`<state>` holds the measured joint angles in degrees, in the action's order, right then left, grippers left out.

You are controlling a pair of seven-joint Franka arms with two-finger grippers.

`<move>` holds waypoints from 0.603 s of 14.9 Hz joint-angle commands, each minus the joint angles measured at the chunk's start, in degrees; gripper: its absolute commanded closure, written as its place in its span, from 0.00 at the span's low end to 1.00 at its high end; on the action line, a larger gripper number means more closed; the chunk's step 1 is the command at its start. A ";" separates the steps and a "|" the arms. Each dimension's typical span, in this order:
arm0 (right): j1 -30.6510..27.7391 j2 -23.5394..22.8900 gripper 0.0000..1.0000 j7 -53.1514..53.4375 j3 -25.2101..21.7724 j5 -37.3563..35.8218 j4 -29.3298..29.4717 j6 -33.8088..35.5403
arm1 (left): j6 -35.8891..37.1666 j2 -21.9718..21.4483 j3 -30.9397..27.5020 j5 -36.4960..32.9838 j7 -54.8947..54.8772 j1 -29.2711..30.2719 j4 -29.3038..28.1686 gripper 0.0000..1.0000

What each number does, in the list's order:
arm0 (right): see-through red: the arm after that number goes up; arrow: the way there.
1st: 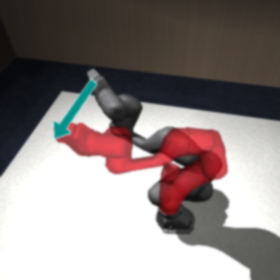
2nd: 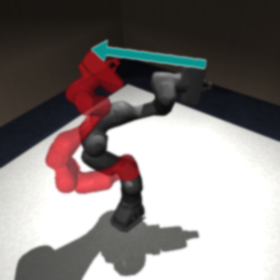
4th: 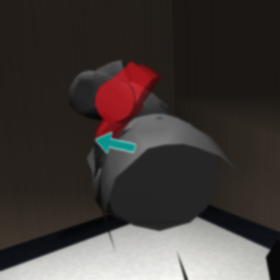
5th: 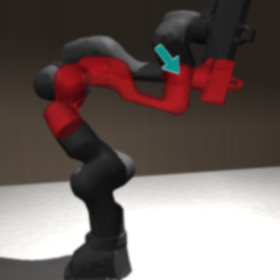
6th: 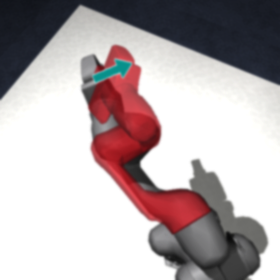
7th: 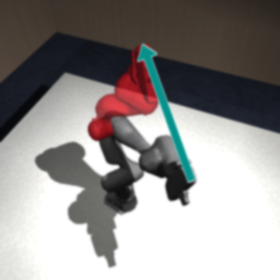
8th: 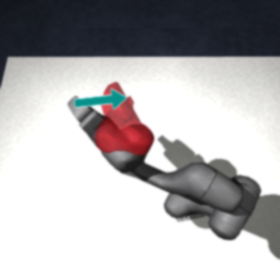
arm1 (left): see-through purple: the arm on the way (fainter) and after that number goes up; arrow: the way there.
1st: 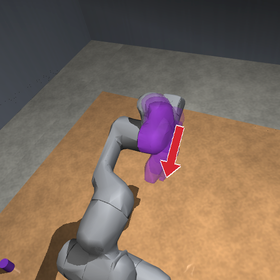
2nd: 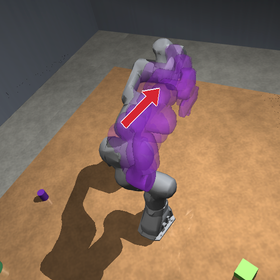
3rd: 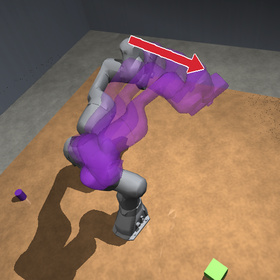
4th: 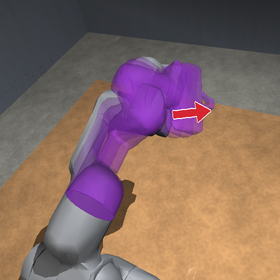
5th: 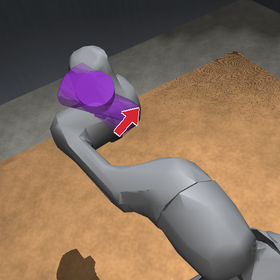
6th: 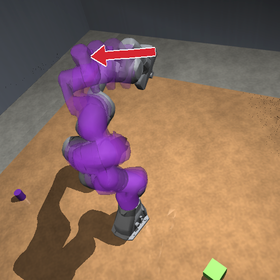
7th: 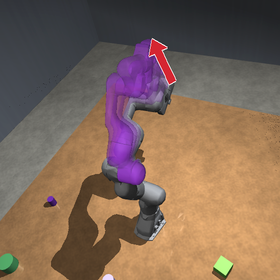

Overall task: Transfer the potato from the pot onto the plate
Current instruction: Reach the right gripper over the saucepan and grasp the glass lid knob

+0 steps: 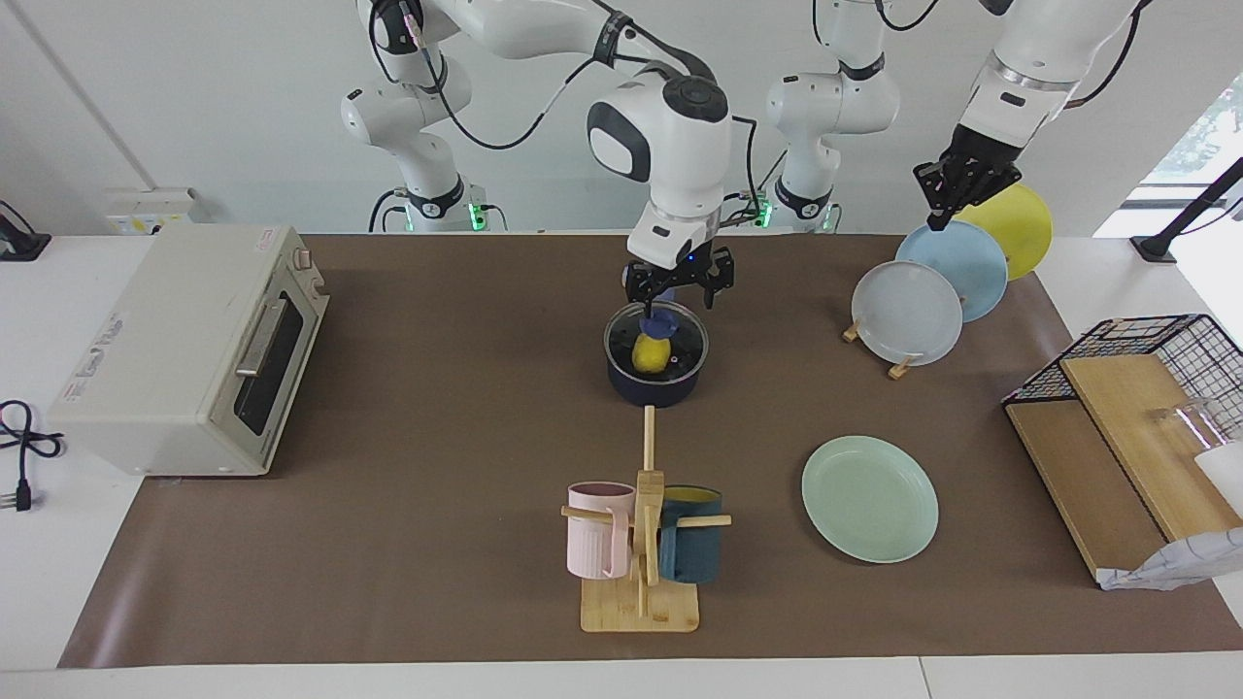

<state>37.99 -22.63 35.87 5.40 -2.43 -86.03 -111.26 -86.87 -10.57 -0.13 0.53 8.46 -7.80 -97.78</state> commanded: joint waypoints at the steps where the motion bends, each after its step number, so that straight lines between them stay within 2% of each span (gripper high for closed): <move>1: -0.03 1.97 0.00 -3.06 0.14 -0.91 -5.98 -3.52 | -0.14 -1.38 -0.14 0.70 0.77 -0.28 -1.19 0.00; 5: -0.20 2.76 0.01 -4.76 0.14 -0.91 -8.09 -3.70 | -2.25 -1.38 -0.22 0.70 0.94 0.24 -1.27 0.00; 9: -0.02 3.82 0.25 -5.11 0.22 -0.91 -10.39 -3.79 | -2.43 -1.29 -0.31 0.70 1.38 0.33 -1.27 0.00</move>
<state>38.12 -21.06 31.88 5.51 -2.64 -93.28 -113.77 -88.12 -10.58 -0.38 0.54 9.18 -7.78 -97.78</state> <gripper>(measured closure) 0.132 0.000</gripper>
